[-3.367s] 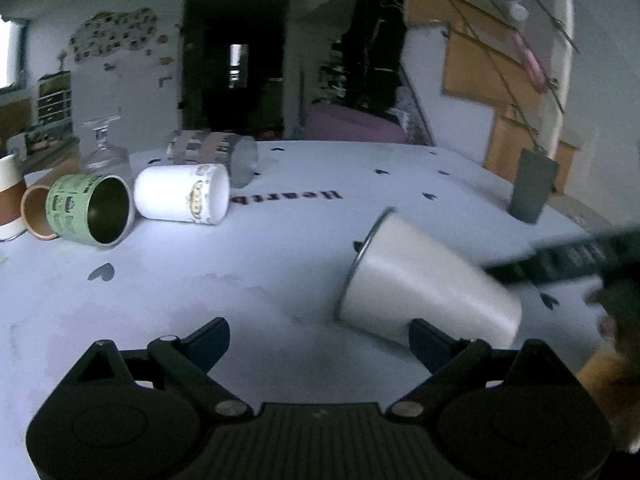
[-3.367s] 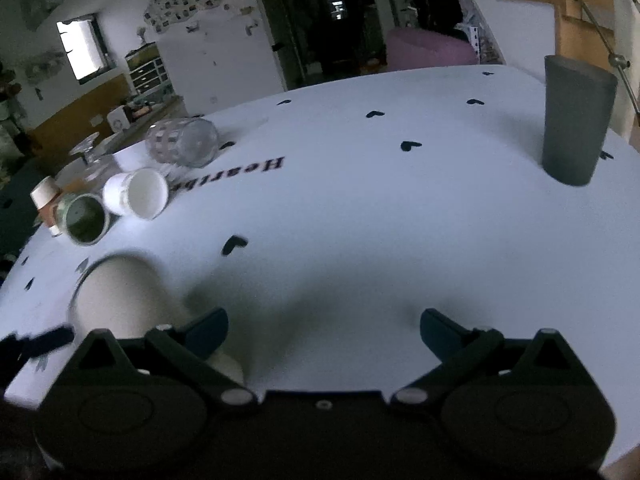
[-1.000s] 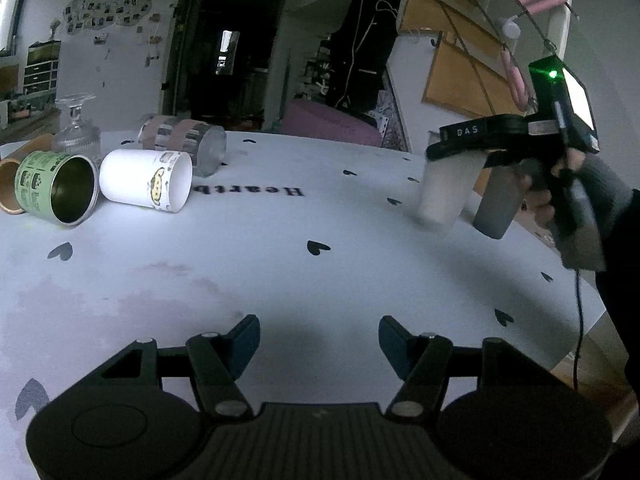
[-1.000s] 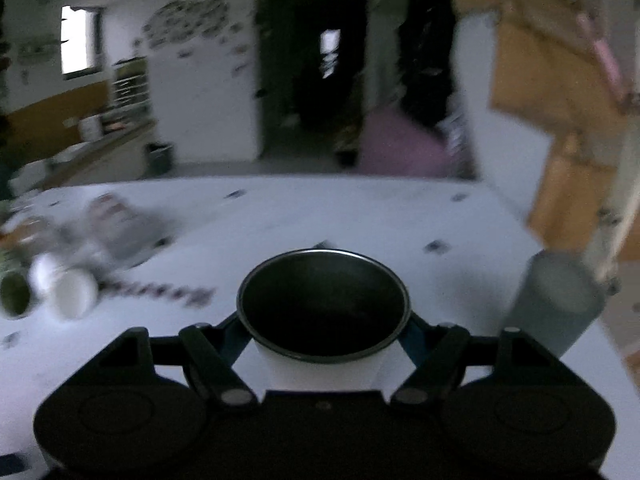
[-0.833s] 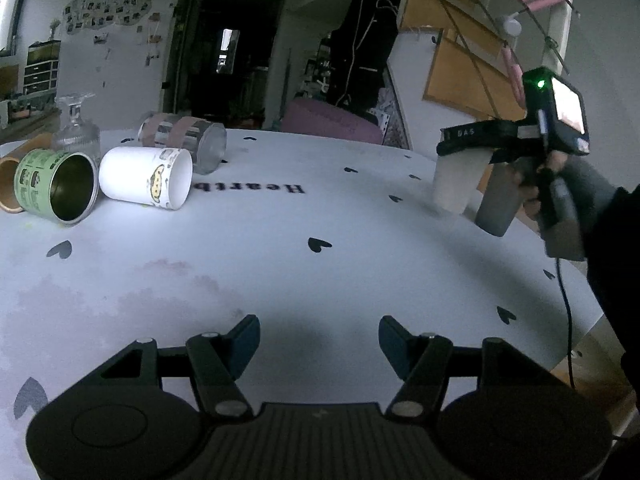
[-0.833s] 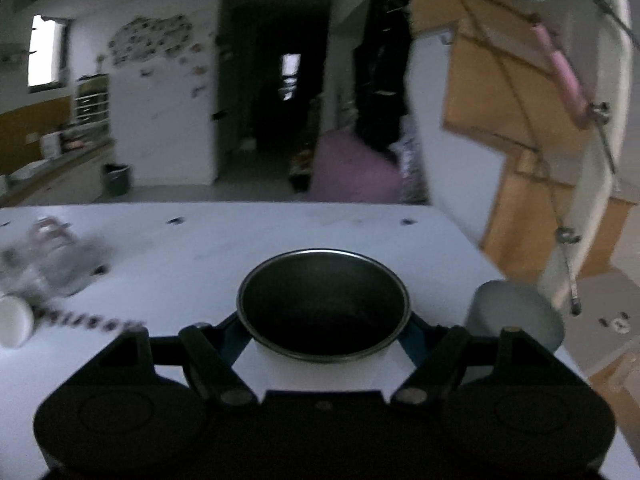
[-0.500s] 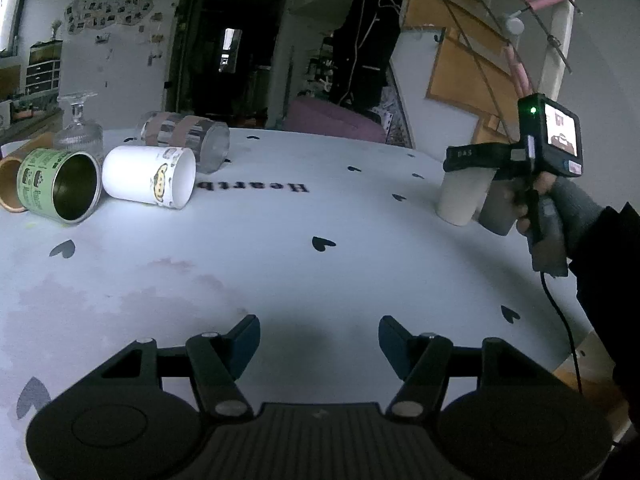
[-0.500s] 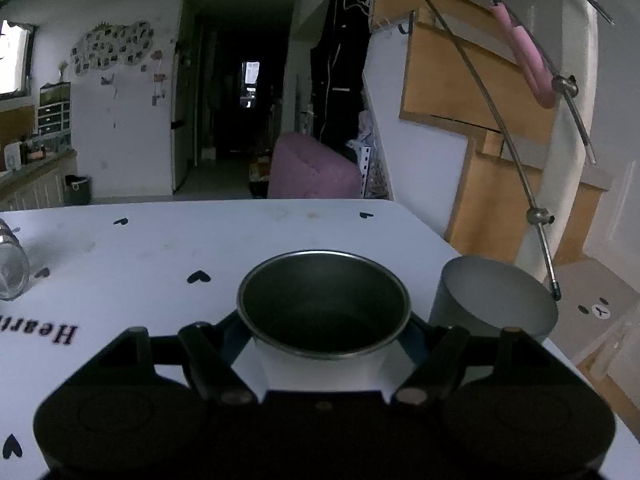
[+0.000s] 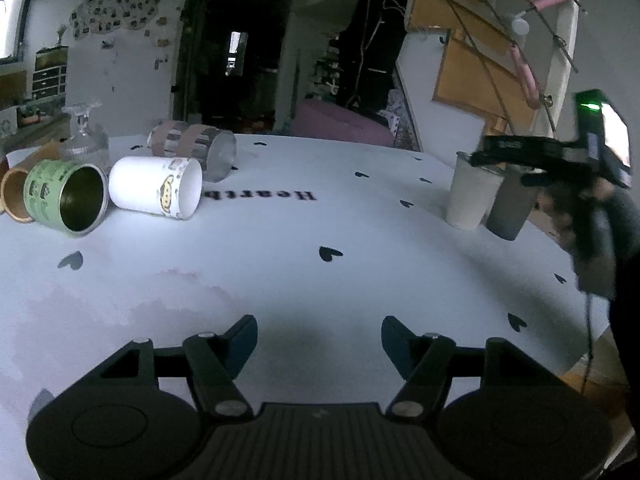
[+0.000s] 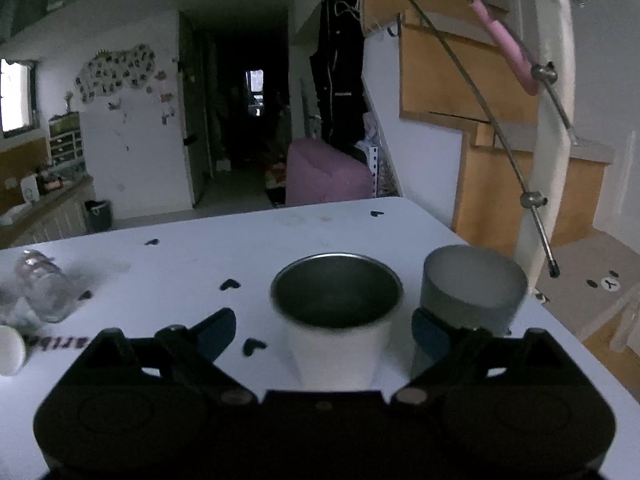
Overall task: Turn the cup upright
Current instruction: 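Set the white cup upright next to the grey cup and open the right gripper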
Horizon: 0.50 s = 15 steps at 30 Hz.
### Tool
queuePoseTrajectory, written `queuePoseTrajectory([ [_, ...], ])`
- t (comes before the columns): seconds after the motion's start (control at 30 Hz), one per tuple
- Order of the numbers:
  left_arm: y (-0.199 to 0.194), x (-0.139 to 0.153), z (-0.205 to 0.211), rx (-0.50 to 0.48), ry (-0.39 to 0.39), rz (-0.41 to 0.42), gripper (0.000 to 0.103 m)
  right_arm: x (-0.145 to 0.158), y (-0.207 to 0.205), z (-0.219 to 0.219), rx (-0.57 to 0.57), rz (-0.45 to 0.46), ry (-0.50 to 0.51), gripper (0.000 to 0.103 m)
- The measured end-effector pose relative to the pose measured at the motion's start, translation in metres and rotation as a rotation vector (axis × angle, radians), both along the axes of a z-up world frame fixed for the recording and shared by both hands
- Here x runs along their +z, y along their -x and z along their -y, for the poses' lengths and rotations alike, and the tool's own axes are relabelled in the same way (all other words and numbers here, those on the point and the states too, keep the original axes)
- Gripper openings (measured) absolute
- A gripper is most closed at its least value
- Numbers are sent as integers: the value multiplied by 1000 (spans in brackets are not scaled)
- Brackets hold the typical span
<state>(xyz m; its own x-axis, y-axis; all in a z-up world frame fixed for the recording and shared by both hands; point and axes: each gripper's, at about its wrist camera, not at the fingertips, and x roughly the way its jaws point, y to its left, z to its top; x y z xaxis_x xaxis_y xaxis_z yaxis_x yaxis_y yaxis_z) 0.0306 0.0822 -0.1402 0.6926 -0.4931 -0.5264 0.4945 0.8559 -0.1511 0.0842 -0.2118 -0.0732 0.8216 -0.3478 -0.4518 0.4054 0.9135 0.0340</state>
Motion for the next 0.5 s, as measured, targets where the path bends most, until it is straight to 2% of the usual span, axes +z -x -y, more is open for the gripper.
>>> queuePoseTrajectory([
  [0.5, 0, 38, 26, -10, -22, 77, 69, 11, 115, -41, 27, 101, -8, 96],
])
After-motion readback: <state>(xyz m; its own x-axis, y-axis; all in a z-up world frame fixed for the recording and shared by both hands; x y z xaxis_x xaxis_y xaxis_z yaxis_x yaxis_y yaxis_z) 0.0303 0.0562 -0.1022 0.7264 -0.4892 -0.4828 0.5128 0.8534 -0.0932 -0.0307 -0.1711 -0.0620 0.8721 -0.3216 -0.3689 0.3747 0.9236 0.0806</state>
